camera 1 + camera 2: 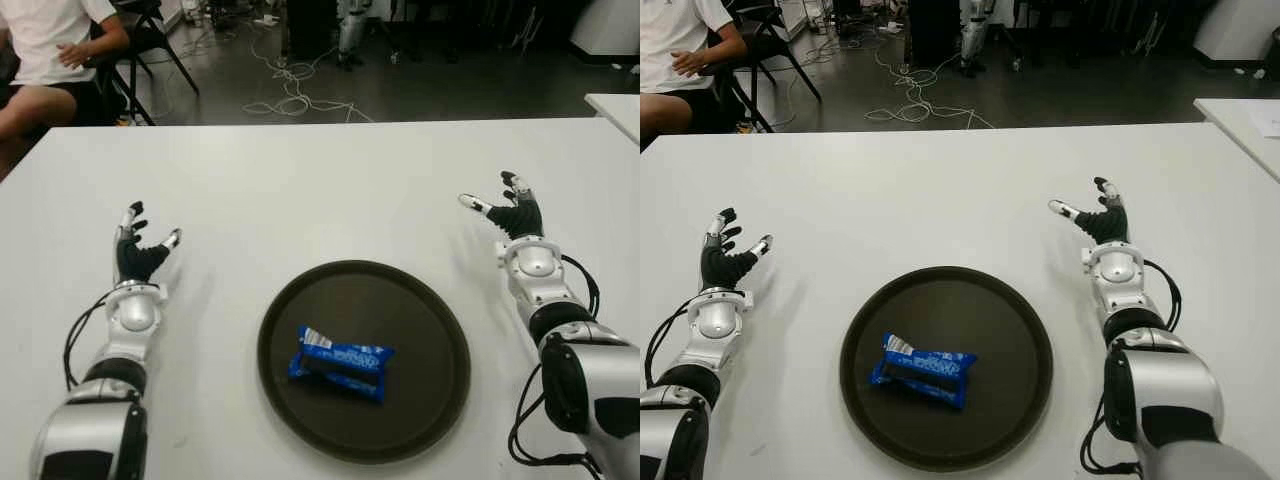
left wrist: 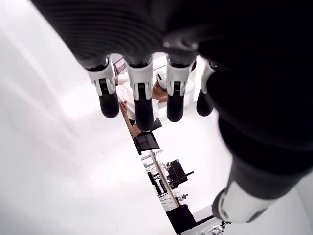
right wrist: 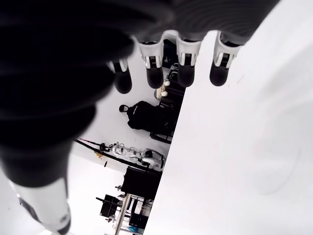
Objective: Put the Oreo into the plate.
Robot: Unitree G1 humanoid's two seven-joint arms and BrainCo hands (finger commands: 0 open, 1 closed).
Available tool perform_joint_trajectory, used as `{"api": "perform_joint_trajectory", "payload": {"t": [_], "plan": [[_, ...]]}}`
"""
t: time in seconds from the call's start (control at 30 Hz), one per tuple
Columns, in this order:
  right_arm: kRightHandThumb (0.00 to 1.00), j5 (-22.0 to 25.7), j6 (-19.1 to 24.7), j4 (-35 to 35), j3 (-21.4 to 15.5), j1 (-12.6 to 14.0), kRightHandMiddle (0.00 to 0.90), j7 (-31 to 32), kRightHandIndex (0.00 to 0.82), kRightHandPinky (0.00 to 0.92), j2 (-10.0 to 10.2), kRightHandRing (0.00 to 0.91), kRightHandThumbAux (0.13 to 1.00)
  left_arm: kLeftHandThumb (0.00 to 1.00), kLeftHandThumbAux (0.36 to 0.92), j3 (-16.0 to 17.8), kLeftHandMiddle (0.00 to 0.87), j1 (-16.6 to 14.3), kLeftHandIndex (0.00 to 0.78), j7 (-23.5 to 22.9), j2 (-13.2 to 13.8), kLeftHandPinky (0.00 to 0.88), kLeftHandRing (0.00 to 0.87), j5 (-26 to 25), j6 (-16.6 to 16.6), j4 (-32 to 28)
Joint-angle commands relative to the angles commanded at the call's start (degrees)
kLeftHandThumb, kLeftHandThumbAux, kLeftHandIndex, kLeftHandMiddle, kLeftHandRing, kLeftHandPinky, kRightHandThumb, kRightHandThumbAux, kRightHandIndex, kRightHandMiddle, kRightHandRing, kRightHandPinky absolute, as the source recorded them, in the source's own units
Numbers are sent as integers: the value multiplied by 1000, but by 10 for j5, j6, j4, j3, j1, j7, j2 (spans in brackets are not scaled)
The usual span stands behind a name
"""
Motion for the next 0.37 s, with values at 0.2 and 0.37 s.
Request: {"api": "perform_joint_trajectory", "payload": {"t": [0.2,0.37], "plan": [[0,-1,2,0,4,0,0,-2,17,0,-1,0,707,21,778,-2,129,1,73,3,0,108,120,3,-1,-2],[0,5,7,0,0,-1,0,4,17,0,-1,0,709,12,777,-3,126,1,71,6,-1,106,118,4,-2,-4]]}}
